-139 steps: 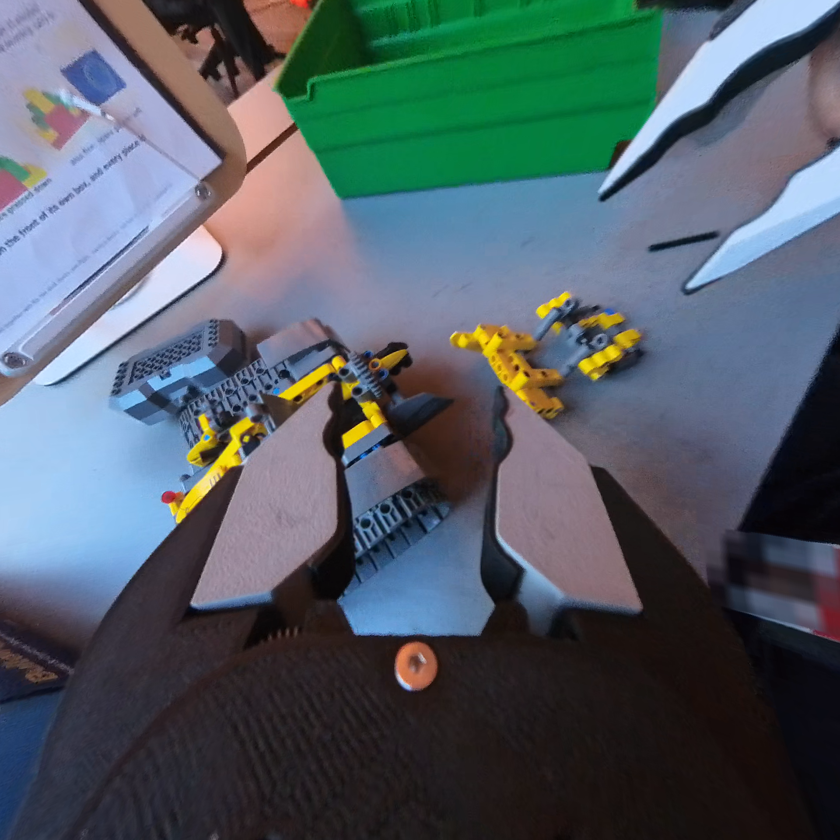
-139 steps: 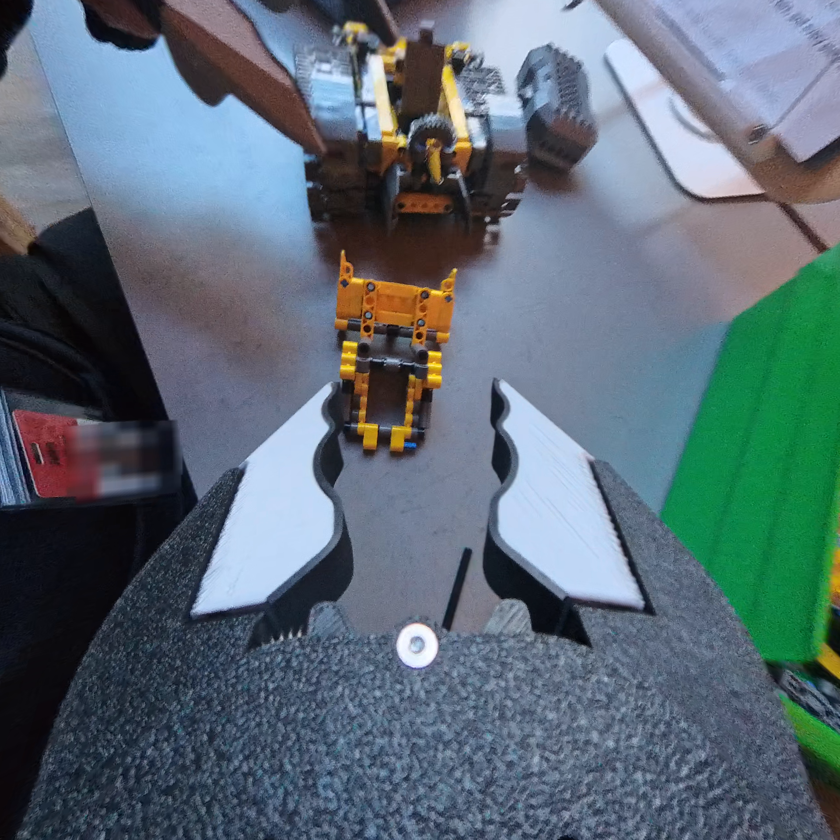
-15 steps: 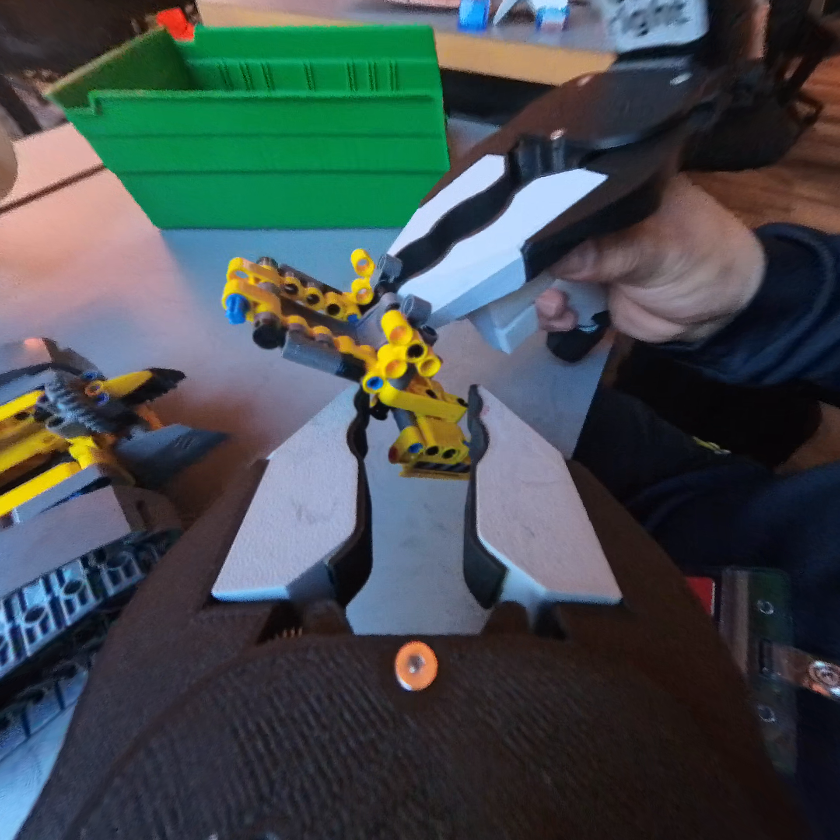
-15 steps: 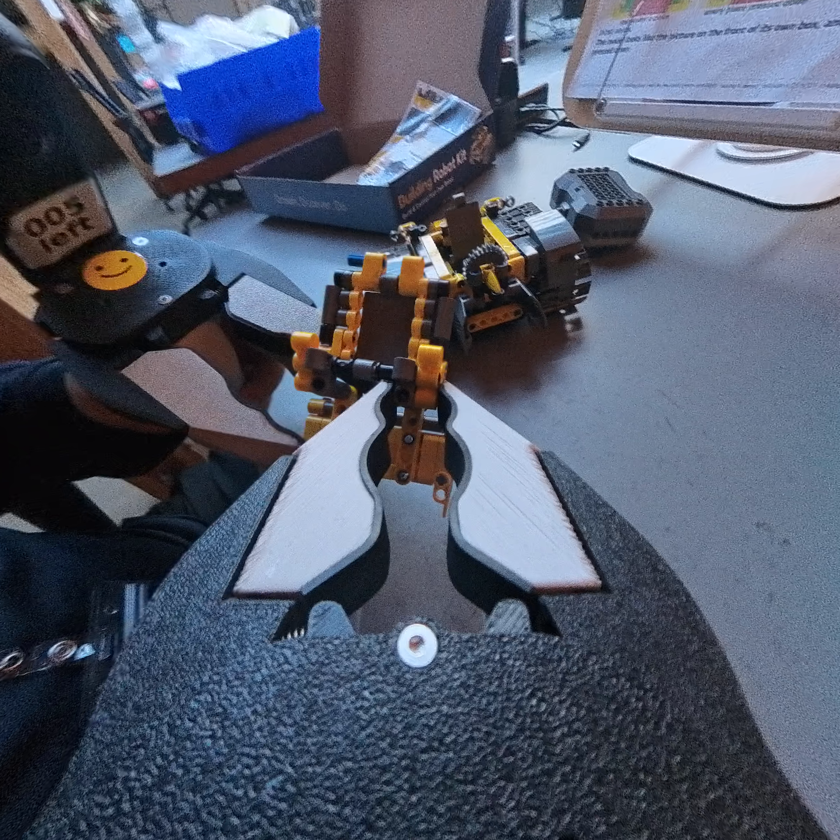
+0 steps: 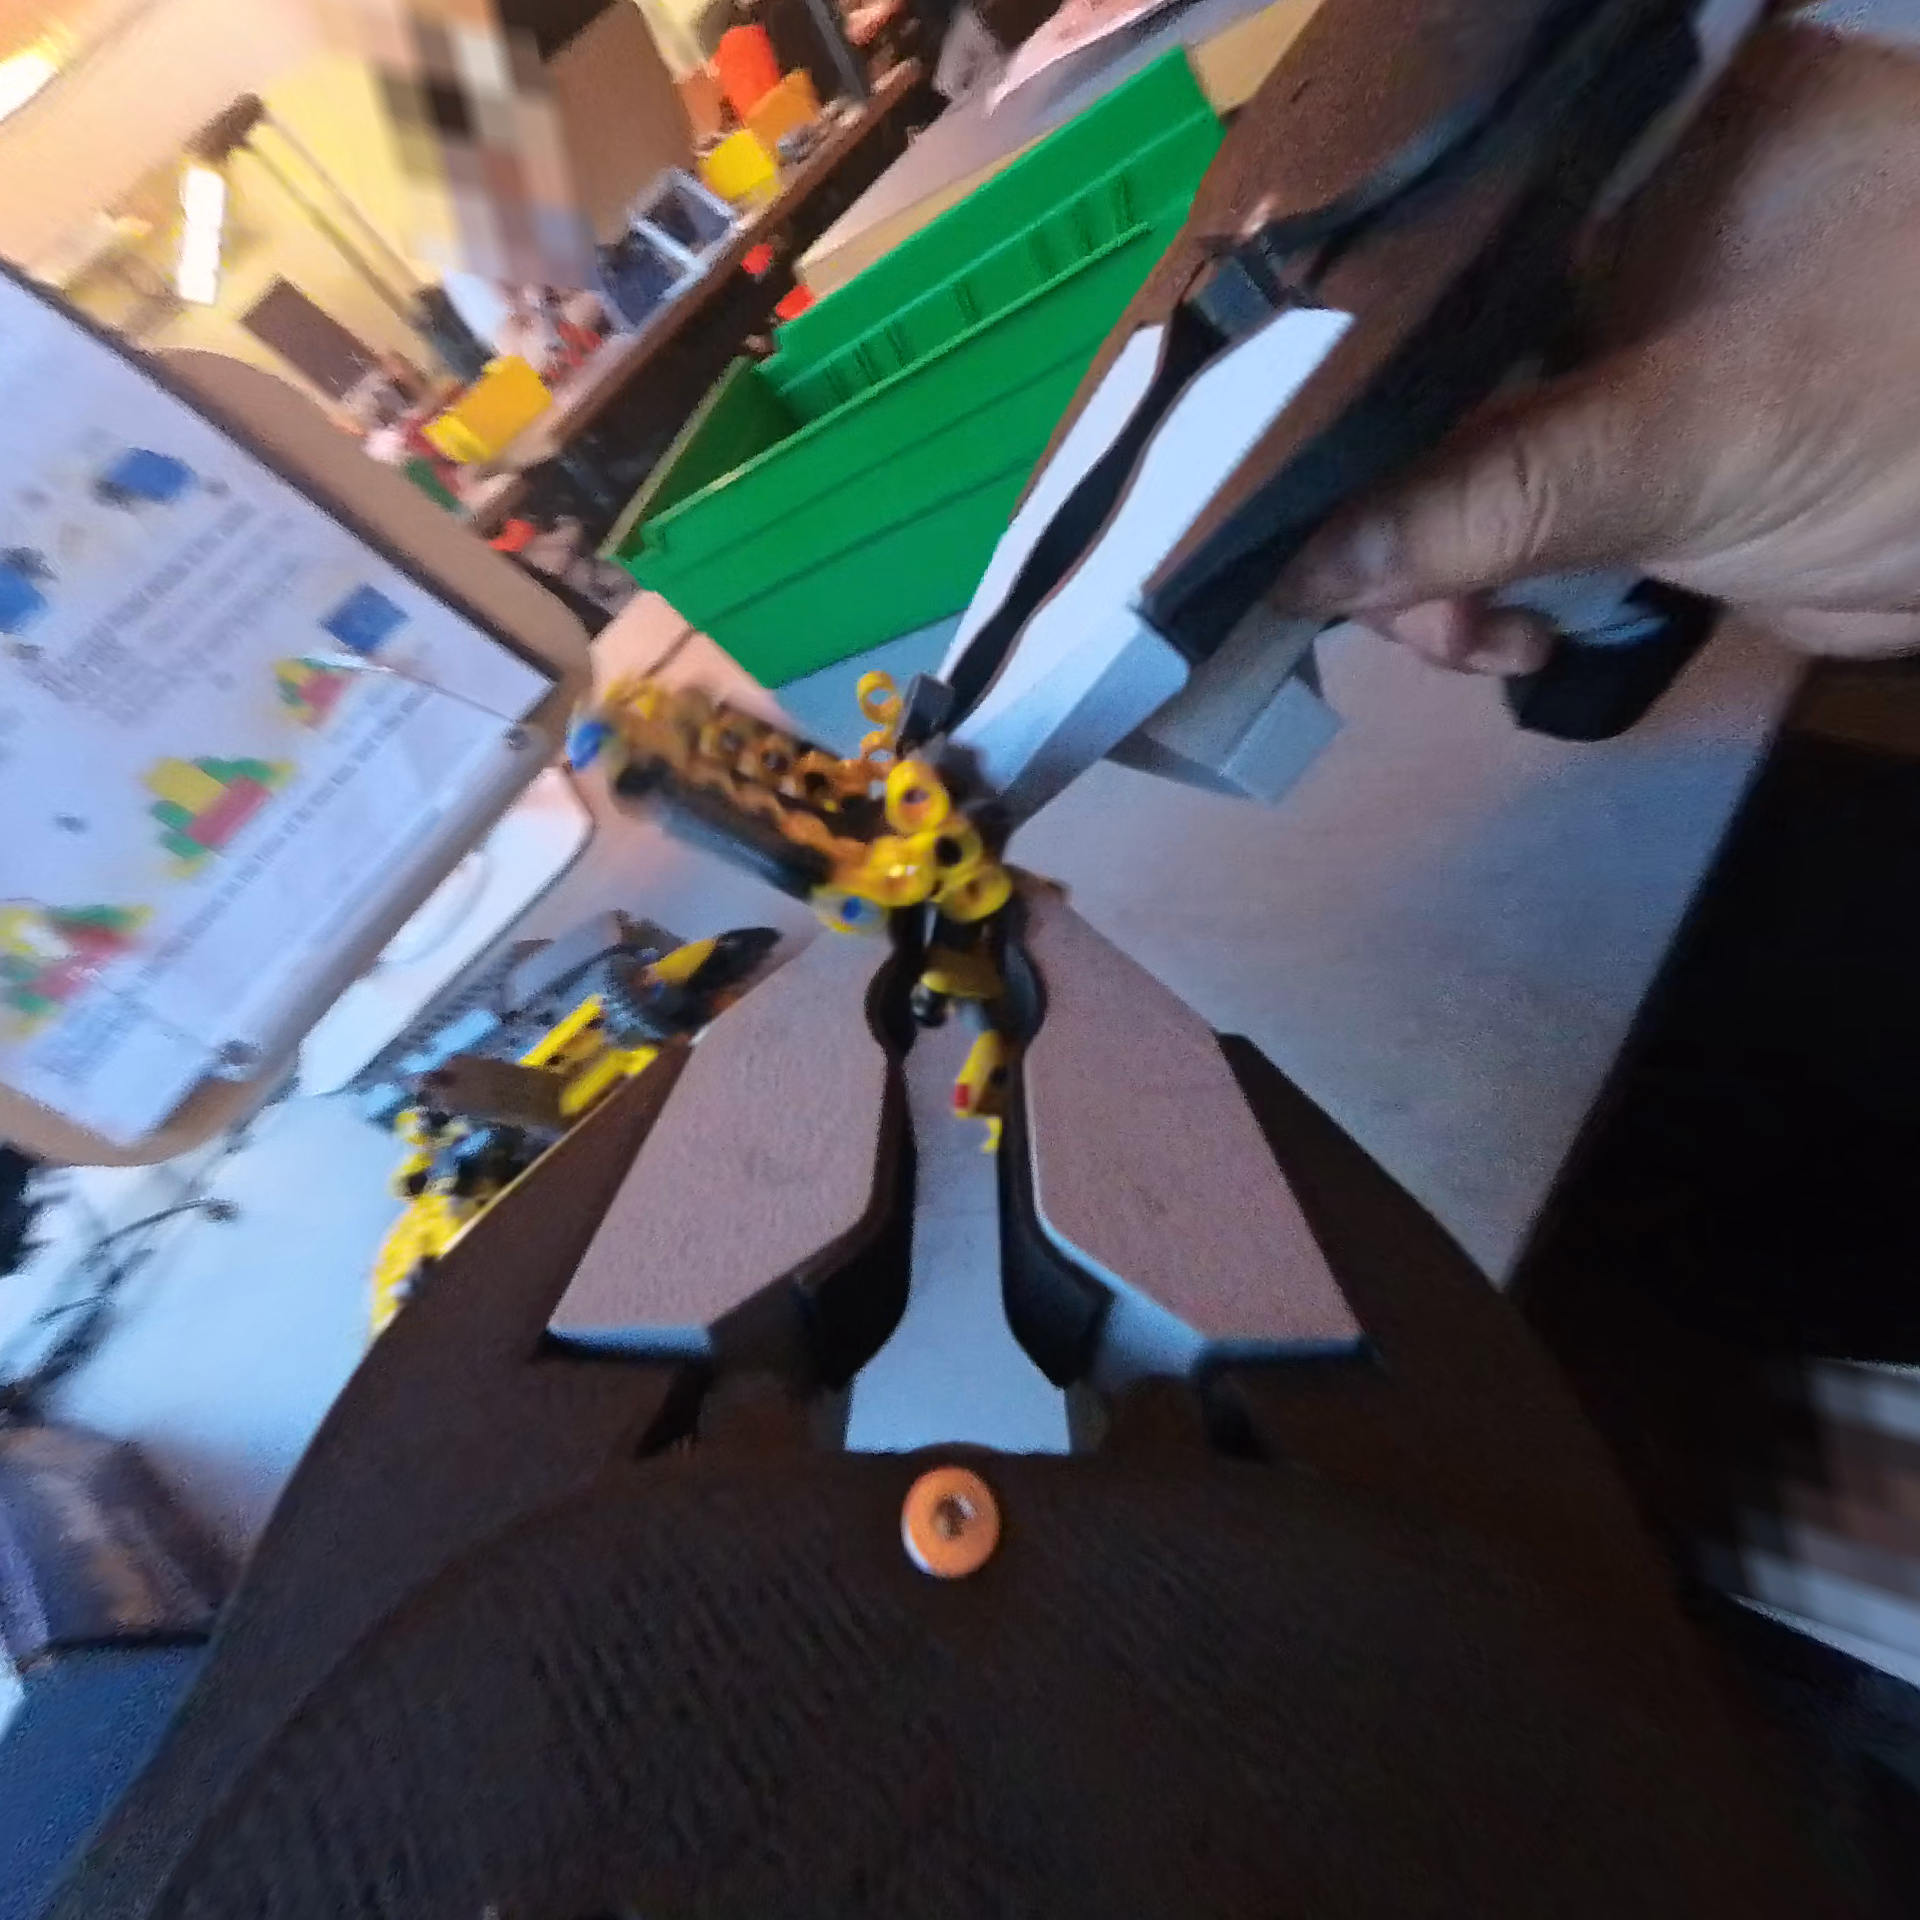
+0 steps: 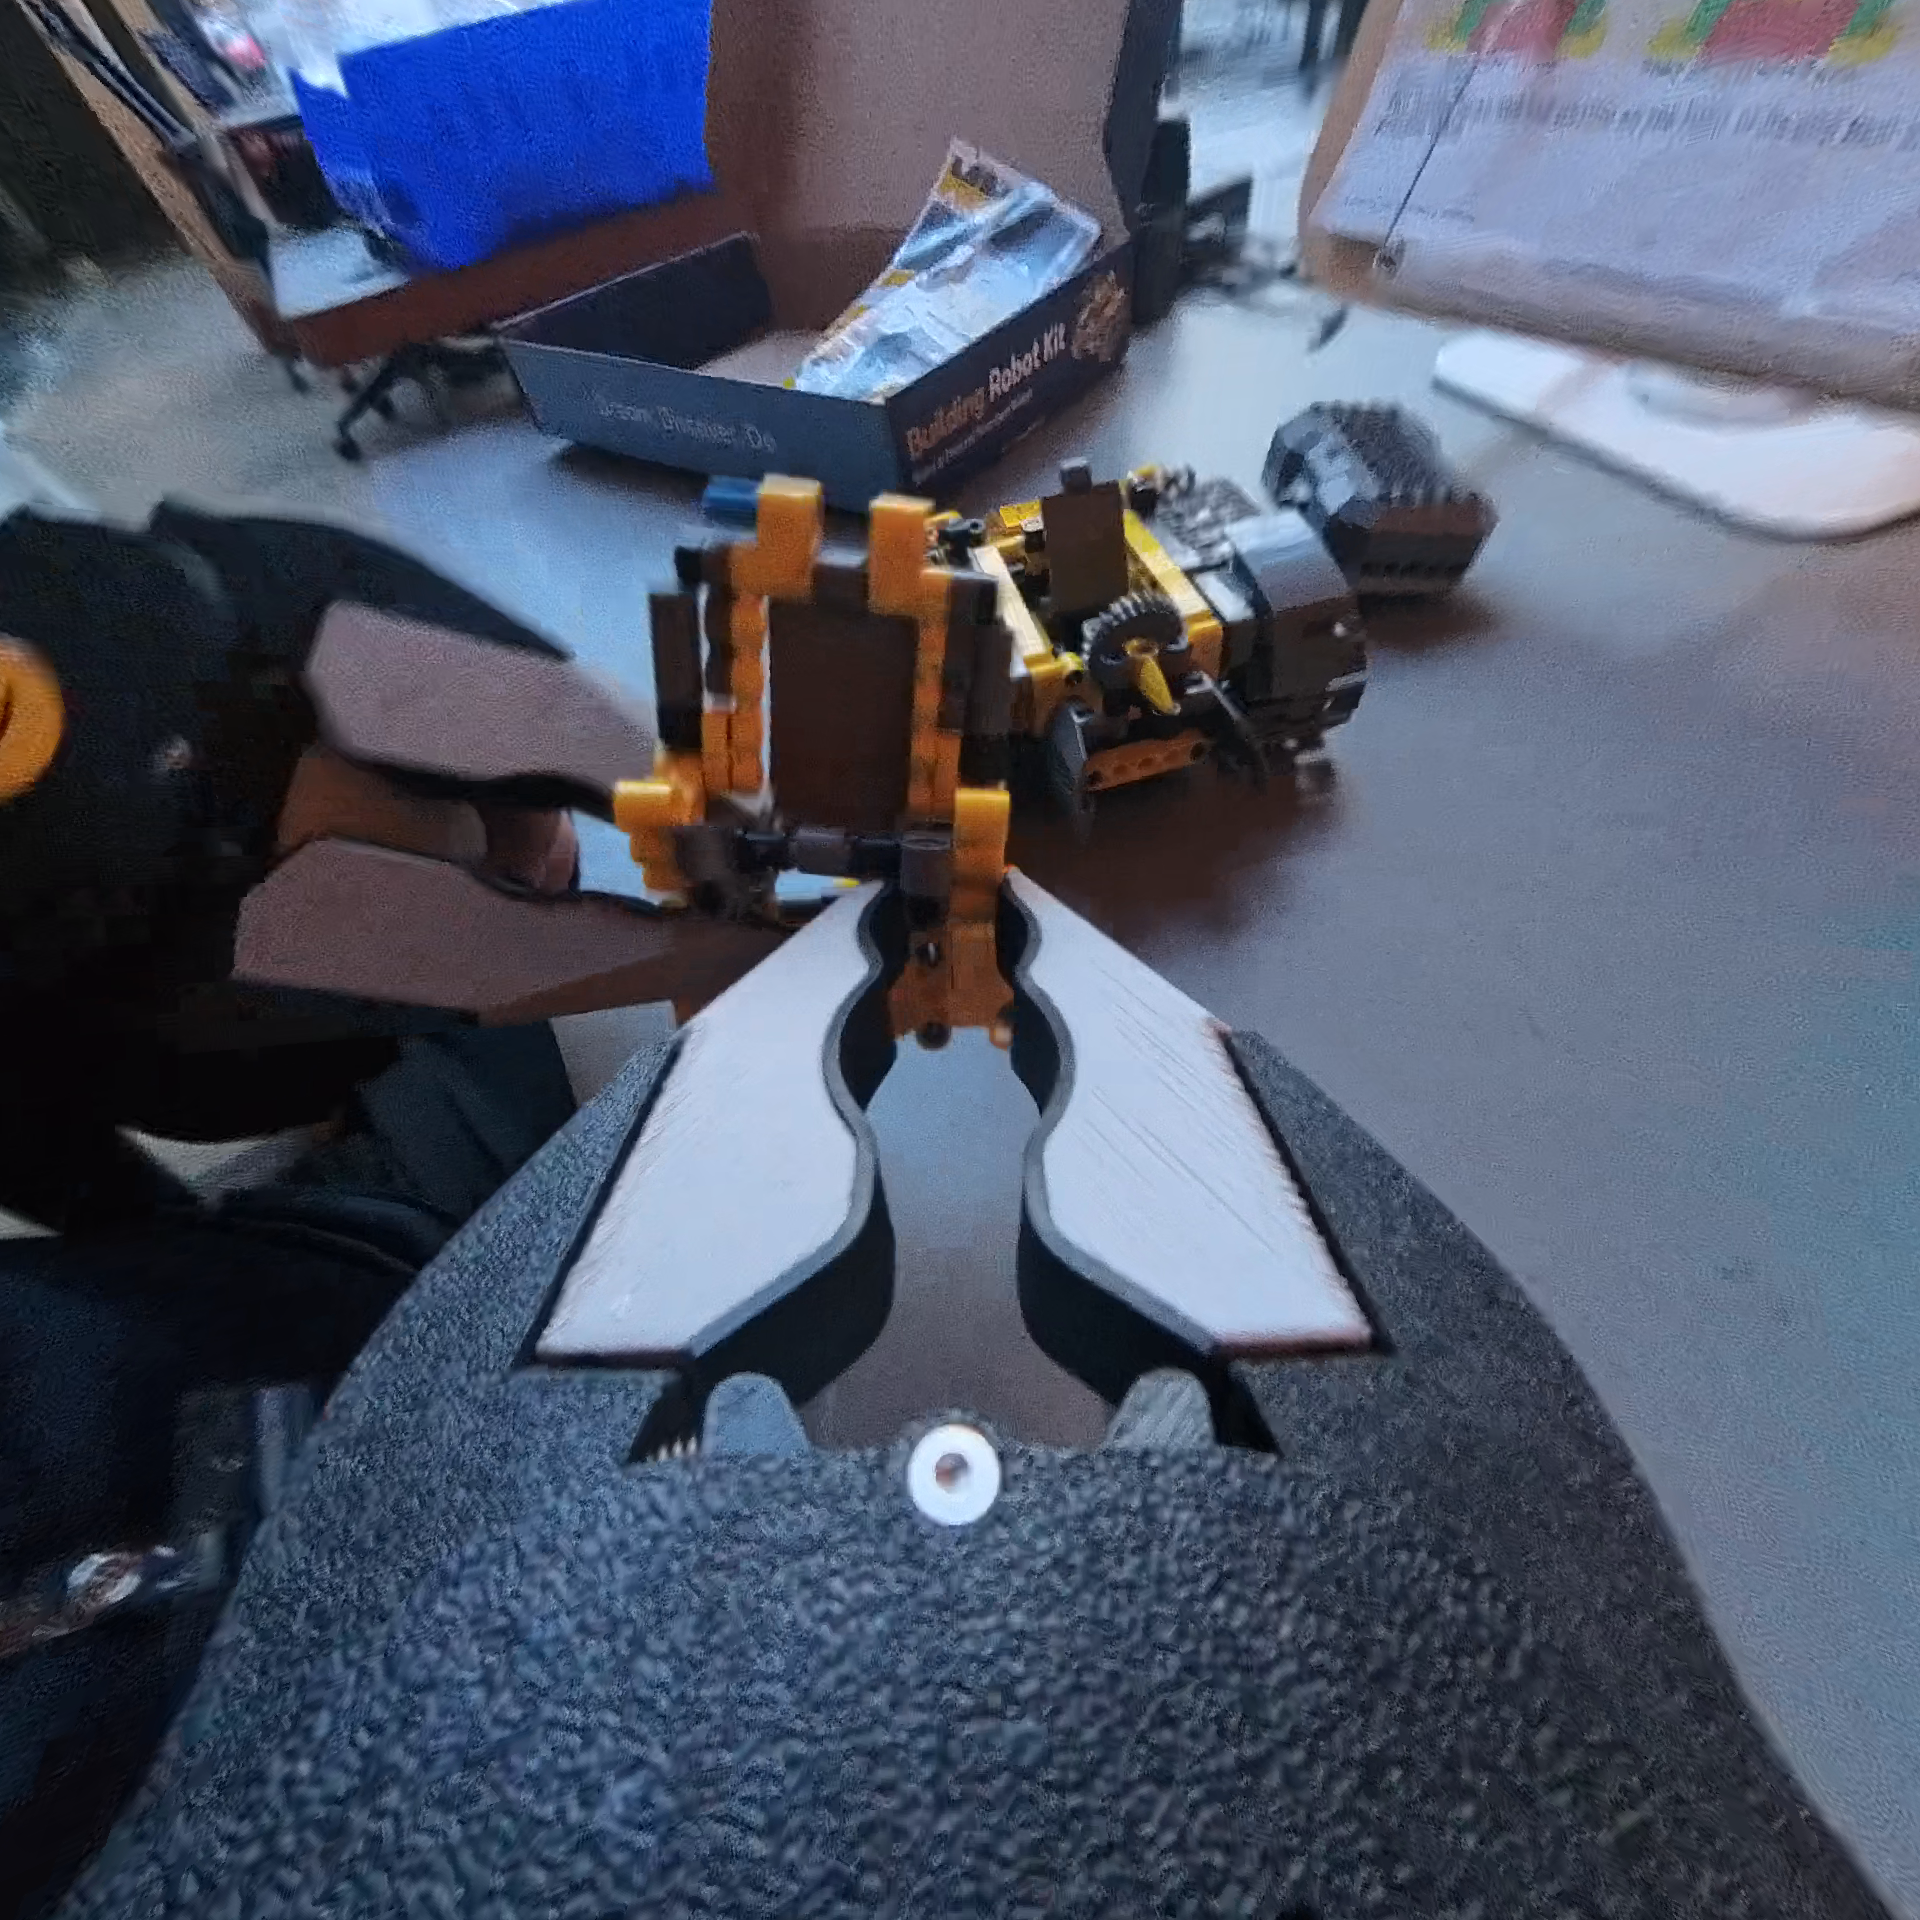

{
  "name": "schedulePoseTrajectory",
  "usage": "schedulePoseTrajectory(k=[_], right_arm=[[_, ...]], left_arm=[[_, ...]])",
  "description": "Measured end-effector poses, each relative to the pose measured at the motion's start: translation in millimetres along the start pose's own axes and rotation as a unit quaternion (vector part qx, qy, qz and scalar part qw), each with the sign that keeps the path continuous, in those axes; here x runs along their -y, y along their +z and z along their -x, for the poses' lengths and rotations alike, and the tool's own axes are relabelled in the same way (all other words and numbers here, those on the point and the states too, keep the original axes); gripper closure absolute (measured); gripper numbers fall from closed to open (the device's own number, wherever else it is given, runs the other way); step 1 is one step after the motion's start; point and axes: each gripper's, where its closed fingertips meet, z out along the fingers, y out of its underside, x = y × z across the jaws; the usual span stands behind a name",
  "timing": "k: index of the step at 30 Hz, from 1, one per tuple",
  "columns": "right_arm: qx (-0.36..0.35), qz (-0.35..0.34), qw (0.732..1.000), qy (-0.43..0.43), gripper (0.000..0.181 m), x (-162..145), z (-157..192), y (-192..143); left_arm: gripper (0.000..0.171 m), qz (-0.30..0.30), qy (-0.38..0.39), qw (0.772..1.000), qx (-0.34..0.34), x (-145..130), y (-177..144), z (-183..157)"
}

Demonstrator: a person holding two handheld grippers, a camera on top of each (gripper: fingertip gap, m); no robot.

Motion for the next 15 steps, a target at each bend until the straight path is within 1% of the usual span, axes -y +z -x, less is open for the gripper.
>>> schedulePoseTrajectory(k=[1,2,5,7,8,11,13,14,15], right_arm=[[0.016,0.014,0.999,0.028,0.169,1,-2,5],[0.023,0.019,0.999,0.043,0.169,5,-4,9],[0.012,0.002,0.999,0.051,0.169,17,-2,12],[0.025,-0.012,0.997,0.077,0.169,21,-2,15],[0.043,-0.019,0.993,0.107,0.169,20,-2,18],[0.115,-0.050,0.966,0.224,0.169,21,0,23],[0.155,-0.074,0.945,0.278,0.170,27,2,23],[0.132,-0.094,0.938,0.305,0.169,29,-11,22],[0.084,-0.114,0.938,0.315,0.170,26,-39,18]], left_arm=[[0.166,0.000,0.018,1.000,0.020,0,1,4],[0.166,-0.001,0.021,0.999,0.037,-1,2,9],[0.166,-0.019,0.000,0.999,0.048,4,-2,19],[0.167,-0.014,0.019,0.997,0.073,5,-4,24],[0.167,-0.007,0.031,0.996,0.080,4,-3,25],[0.166,0.004,0.072,0.993,0.090,3,-3,26],[0.167,0.001,0.101,0.990,0.096,7,-6,25],[0.166,-0.019,0.109,0.992,0.065,14,-9,13],[0.168,-0.116,0.099,0.988,0.018,44,-25,-10]])
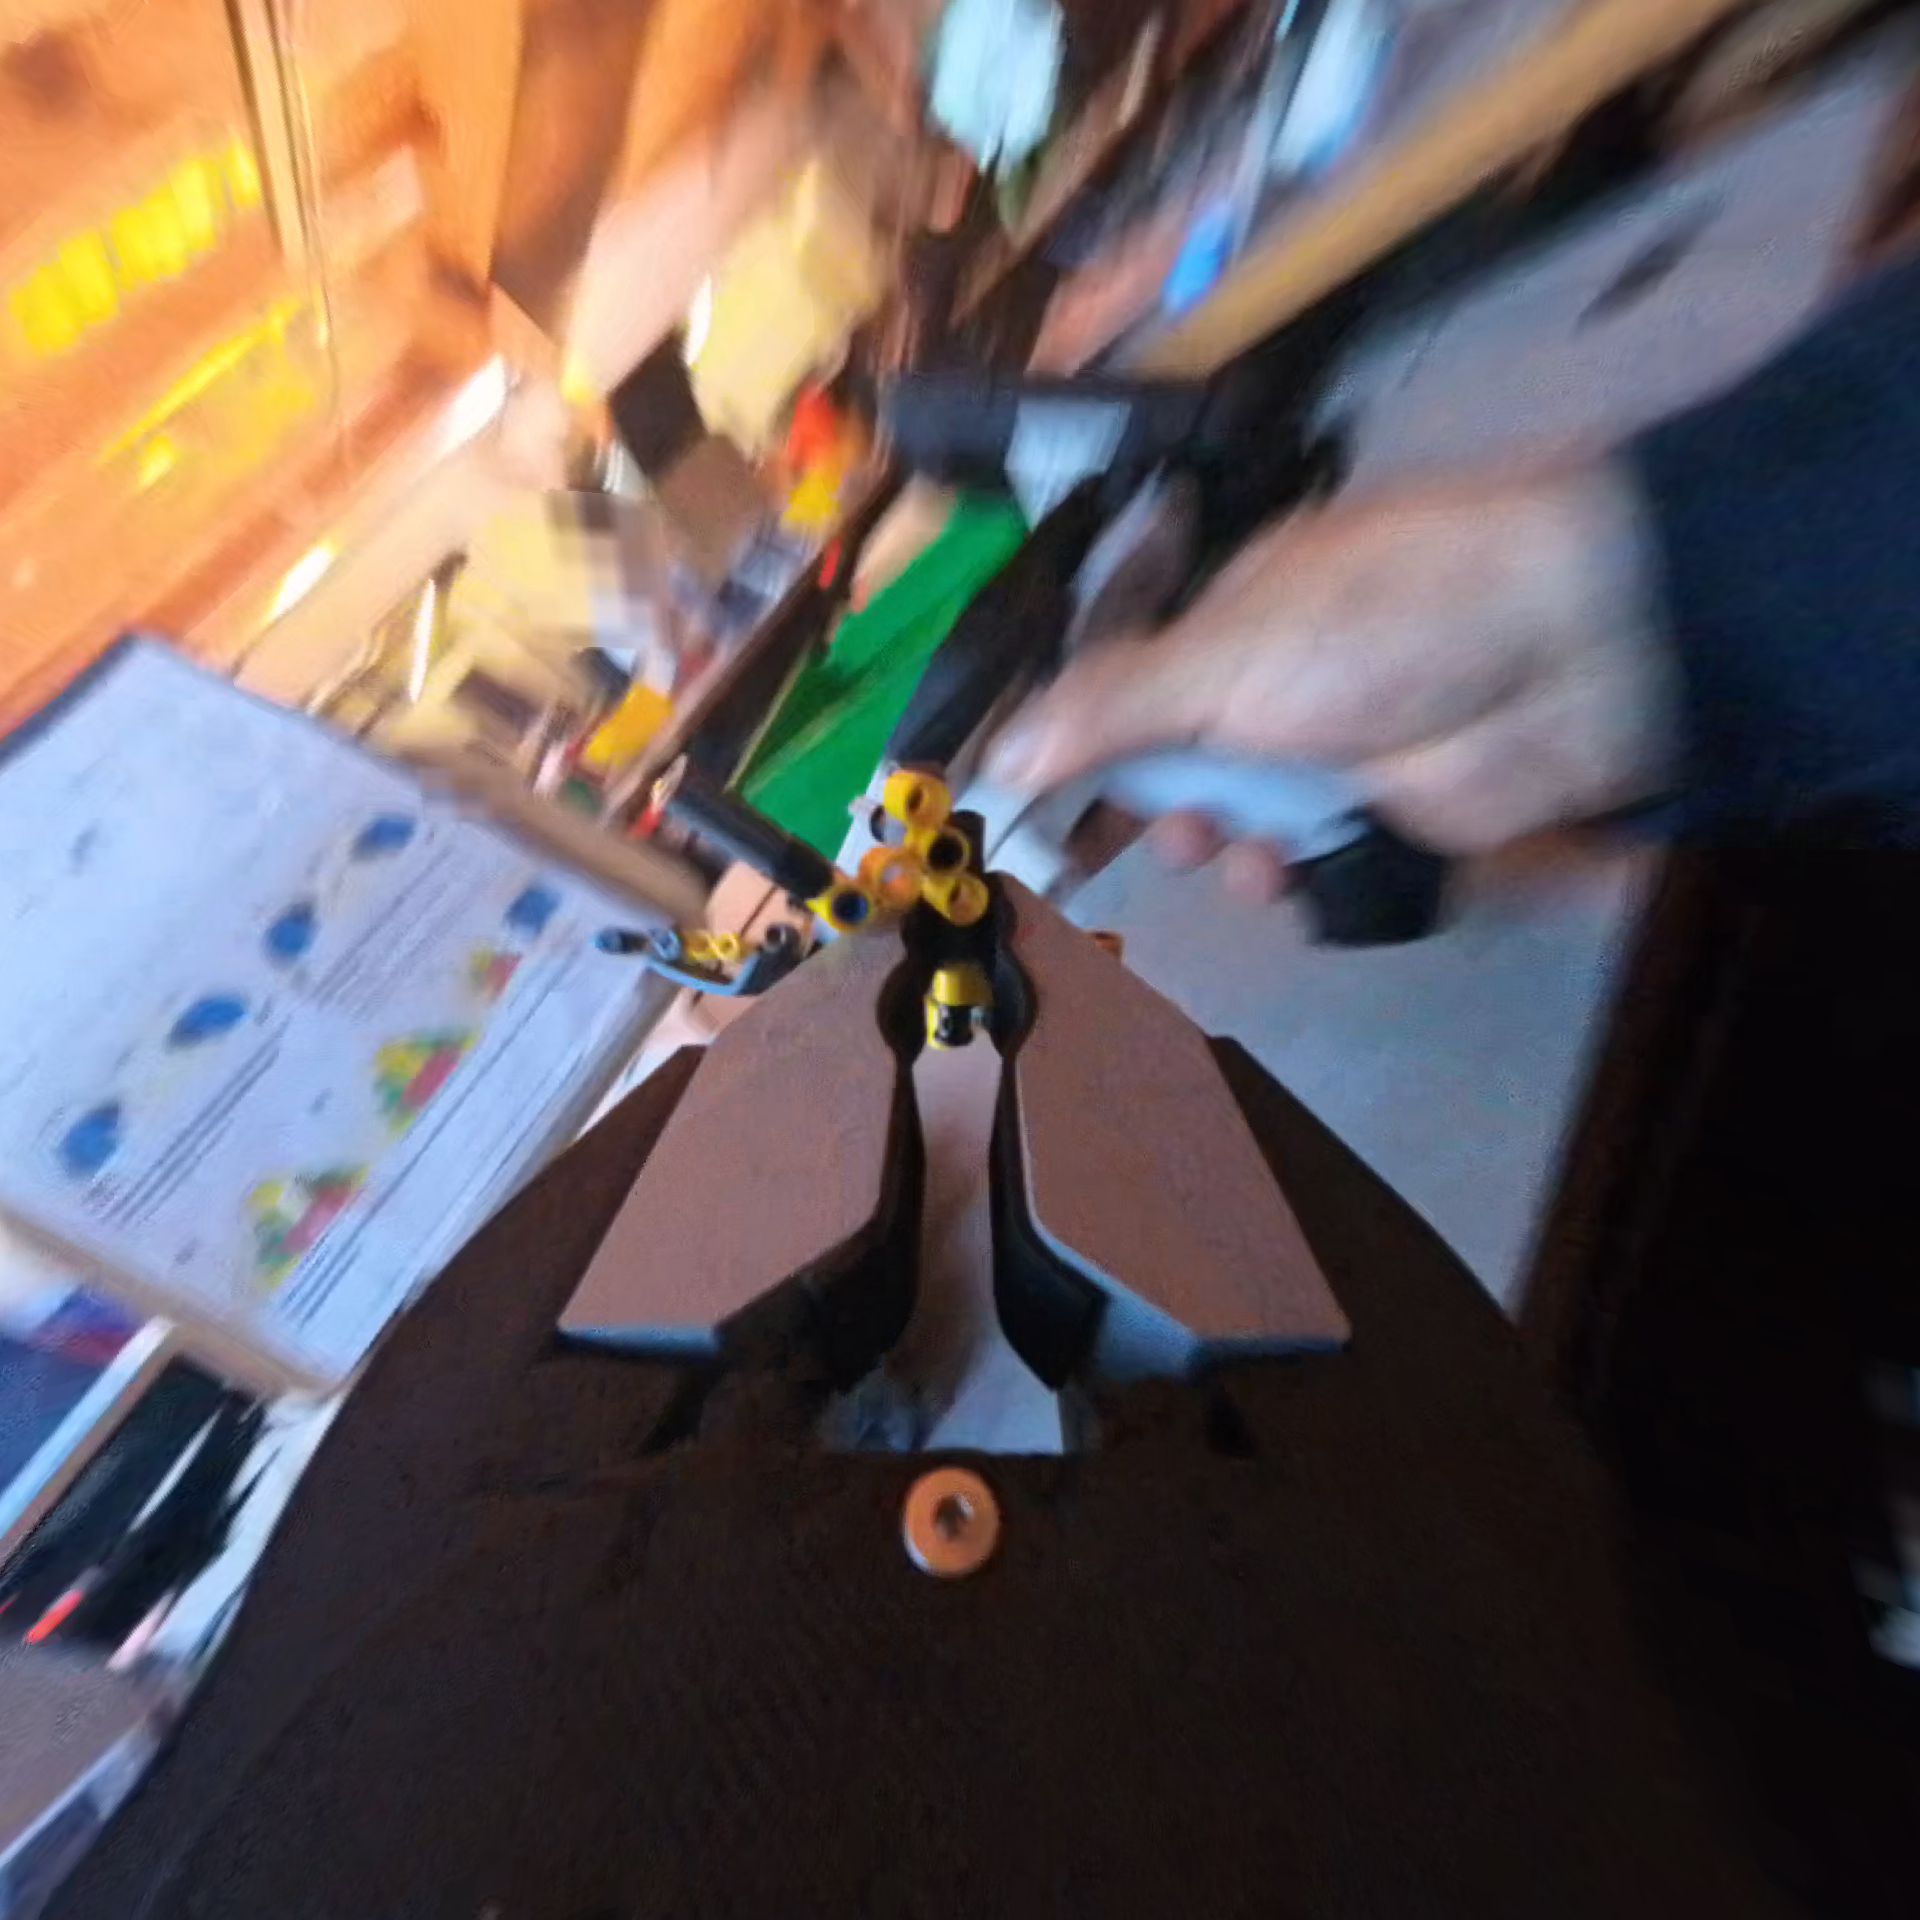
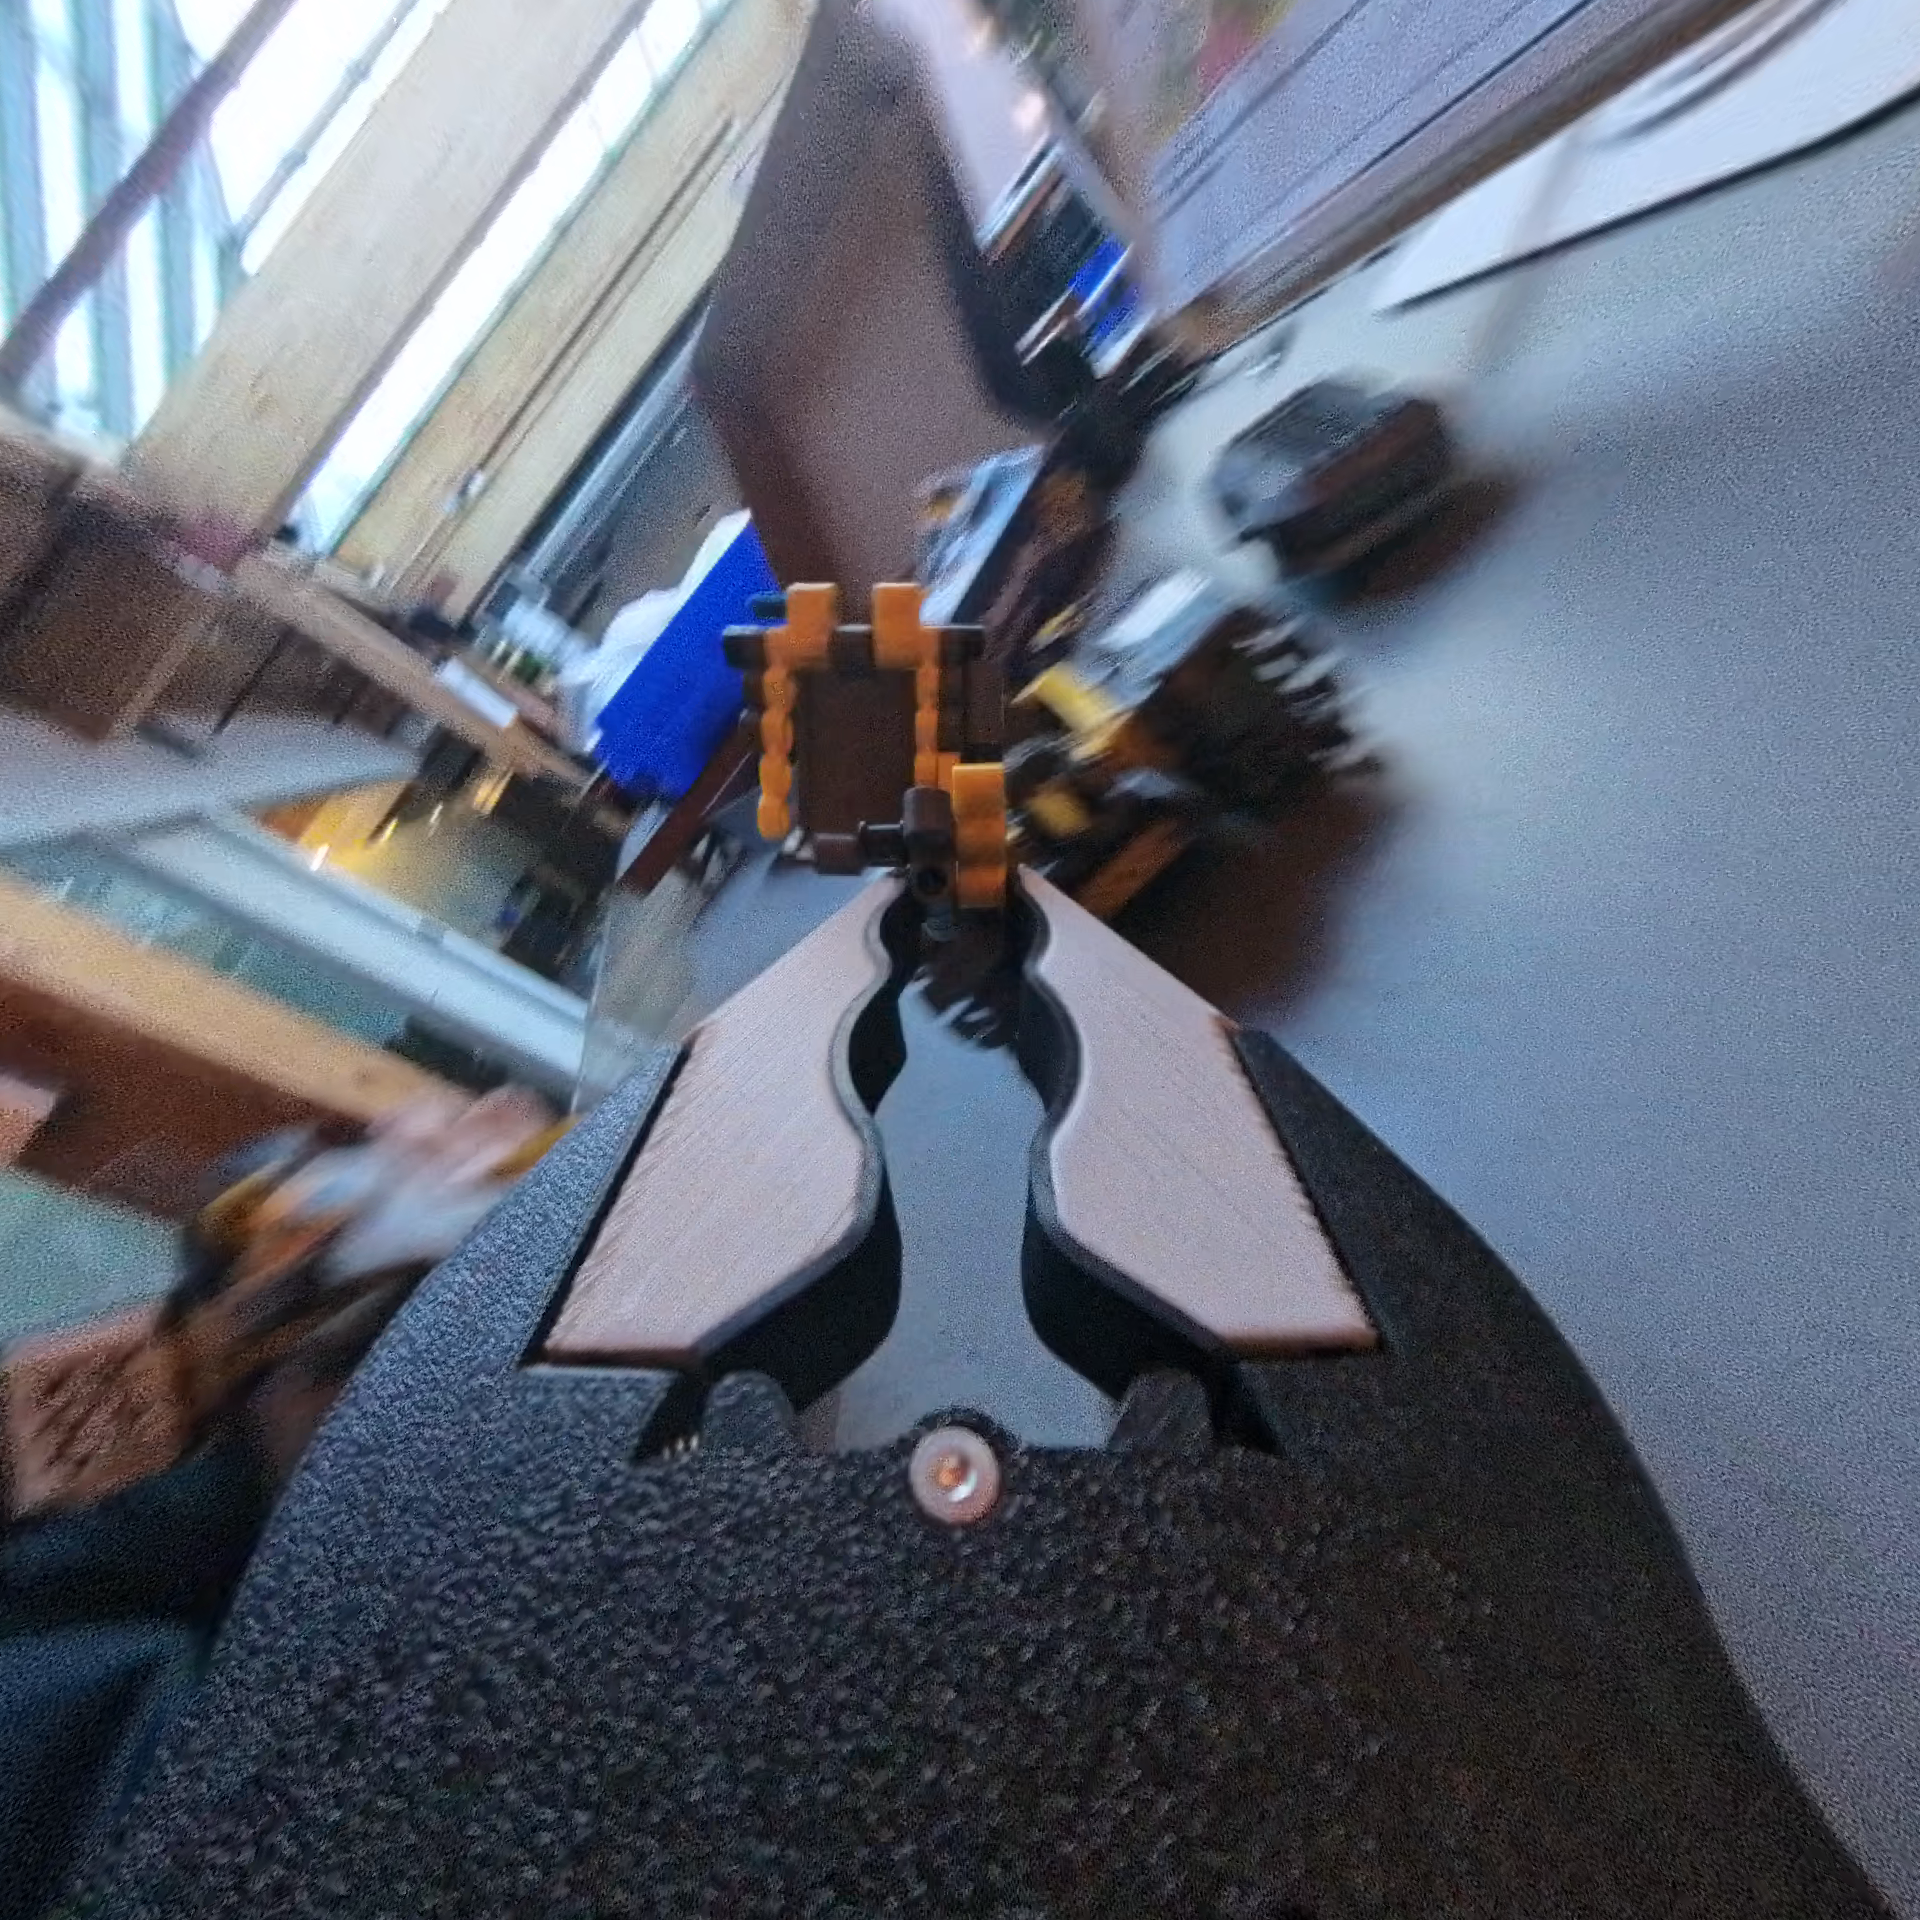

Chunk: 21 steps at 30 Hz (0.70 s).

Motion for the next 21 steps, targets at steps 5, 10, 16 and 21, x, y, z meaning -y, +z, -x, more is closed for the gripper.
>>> schedulePoseTrajectory(k=[5,10,16,21], right_arm=[[-0.008,0.015,0.999,-0.052,0.169,30,-5,-25],[-0.093,0.128,0.970,-0.182,0.169,17,-8,-19],[-0.234,0.252,0.901,-0.263,0.156,-4,-74,-46],[-0.286,0.271,0.856,-0.337,0.142,-13,-87,-66]], left_arm=[[0.166,0.072,-0.041,0.996,-0.033,-22,15,-8],[0.166,0.139,-0.135,0.979,-0.058,-64,20,4],[0.165,0.167,-0.130,0.972,-0.105,-80,22,-14],[0.165,0.193,-0.127,0.963,-0.135,-88,20,-23]])
